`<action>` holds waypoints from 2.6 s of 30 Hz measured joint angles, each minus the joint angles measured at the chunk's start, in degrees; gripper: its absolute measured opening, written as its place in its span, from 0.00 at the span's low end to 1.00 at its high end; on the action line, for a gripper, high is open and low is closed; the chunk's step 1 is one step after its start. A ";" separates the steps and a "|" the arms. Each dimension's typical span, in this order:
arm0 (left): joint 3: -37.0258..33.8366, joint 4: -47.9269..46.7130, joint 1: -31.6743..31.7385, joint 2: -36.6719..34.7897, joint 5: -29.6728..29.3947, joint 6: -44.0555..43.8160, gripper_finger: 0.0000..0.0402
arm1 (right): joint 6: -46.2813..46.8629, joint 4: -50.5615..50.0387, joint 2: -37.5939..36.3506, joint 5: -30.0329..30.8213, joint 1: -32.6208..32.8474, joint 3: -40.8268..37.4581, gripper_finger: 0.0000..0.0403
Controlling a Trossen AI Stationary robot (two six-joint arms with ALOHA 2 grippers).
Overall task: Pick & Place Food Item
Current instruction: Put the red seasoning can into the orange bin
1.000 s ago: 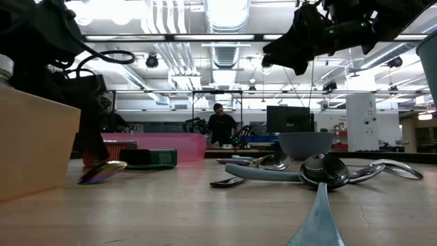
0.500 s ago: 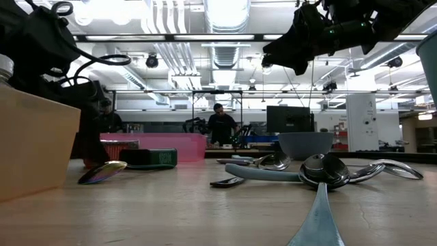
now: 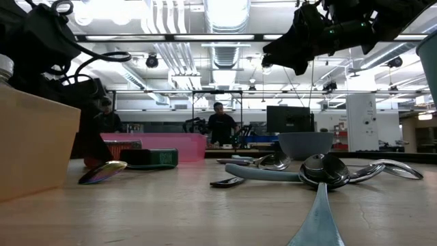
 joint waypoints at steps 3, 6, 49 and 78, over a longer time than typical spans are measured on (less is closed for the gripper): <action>0.00 -0.02 0.00 0.00 0.08 0.00 0.74 | 0.00 -0.01 0.00 0.01 -0.01 0.00 0.52; 0.05 0.19 0.00 0.00 0.38 0.16 0.76 | 0.00 0.01 0.00 0.01 0.01 0.00 0.52; 42.42 -62.43 6.60 -9.97 45.21 -20.39 0.74 | 0.00 0.01 0.07 0.01 -0.01 0.00 0.52; 48.06 -48.21 -5.08 -4.57 71.33 -60.76 0.76 | 0.00 0.03 0.07 0.01 0.00 0.00 0.52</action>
